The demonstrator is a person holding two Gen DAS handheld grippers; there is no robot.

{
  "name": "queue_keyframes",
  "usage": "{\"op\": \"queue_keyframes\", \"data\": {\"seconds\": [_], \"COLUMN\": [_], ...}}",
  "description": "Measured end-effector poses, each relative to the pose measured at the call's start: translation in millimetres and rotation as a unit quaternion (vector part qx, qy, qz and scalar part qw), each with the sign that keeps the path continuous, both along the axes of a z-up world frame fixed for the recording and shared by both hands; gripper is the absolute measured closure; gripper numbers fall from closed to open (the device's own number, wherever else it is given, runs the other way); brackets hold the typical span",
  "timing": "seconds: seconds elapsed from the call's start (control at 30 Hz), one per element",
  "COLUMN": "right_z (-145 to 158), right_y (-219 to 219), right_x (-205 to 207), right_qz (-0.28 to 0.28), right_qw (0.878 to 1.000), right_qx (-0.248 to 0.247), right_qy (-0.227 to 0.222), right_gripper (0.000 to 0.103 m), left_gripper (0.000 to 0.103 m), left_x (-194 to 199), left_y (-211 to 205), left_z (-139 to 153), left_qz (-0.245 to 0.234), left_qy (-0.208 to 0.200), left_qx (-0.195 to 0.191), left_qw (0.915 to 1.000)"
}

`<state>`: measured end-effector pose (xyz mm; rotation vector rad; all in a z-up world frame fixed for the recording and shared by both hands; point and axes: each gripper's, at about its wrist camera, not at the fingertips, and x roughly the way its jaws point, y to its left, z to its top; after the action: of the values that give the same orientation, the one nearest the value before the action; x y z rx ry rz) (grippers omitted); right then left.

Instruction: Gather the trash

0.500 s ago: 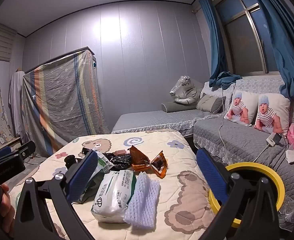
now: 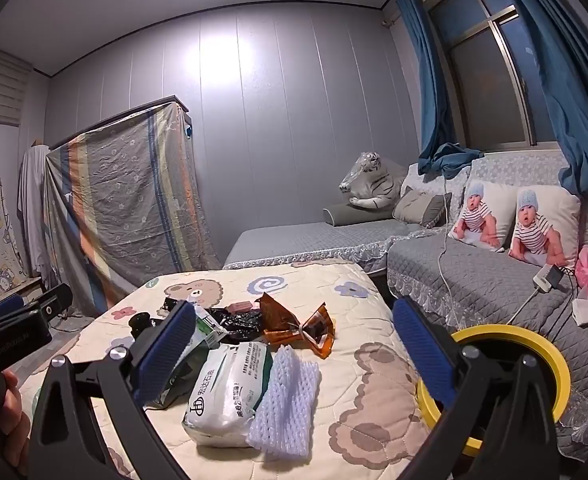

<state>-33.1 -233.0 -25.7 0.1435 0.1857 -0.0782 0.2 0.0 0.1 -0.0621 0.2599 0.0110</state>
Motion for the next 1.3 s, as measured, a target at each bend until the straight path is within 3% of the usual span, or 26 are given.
{"op": "queue_keyframes", "data": {"seconds": [1.3], "right_z": [-5.0], "right_y": [-1.8], "right_x": [3.0], "right_qz": [-0.001], "right_qw": [1.0], "right_qx": [0.007], "right_qy": [0.003], "right_gripper": [0.008], "left_gripper": [0.008], "left_x": [3.3], "left_y": [-2.4], "left_z": [-12.8], "left_qz": [-0.005], "left_qy": [0.006], "left_qx": [0.002], "left_qw": [1.0]}}
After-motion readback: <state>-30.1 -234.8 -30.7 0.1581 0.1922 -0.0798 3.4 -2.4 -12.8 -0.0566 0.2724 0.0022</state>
